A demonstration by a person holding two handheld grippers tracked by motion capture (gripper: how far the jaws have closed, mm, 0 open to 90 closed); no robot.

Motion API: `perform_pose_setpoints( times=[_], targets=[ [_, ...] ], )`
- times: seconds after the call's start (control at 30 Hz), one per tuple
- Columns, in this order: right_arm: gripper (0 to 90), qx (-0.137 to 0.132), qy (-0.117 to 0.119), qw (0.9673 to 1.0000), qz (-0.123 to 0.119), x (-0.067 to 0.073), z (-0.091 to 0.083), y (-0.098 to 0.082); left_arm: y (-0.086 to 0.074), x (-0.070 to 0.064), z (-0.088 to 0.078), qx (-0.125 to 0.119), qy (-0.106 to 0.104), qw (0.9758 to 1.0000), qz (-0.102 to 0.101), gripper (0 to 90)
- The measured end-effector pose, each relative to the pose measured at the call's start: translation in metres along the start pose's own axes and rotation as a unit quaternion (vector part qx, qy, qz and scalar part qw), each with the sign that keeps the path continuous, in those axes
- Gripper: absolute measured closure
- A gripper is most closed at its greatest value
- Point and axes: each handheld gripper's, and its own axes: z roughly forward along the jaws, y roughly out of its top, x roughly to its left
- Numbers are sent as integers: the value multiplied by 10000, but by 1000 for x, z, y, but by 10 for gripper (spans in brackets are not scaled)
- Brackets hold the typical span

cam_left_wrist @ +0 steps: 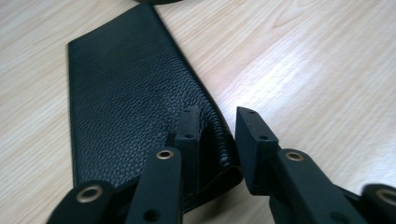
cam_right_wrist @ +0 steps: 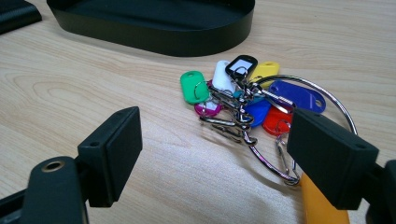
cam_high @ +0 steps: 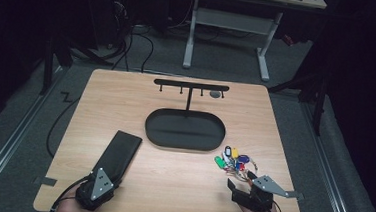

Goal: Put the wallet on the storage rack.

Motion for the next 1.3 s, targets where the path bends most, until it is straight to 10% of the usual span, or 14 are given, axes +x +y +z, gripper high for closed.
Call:
perform_pose_setpoints(
  times=[0.7, 1.1, 1.3],
  targets=[
    [184, -20, 22, 9999, 100, -4, -1, -1, 0, 13, -18, -380, 249, 9984, -342, 839],
    [185, -17, 38, 9999, 111, -5, 0, 0, 14, 1, -45, -1194, -187, 9909, -589, 900],
    [185, 4, 88, 9999, 86, -2, 4, 2, 13, -7, -37, -961, -251, 9944, -375, 900]
  ],
)
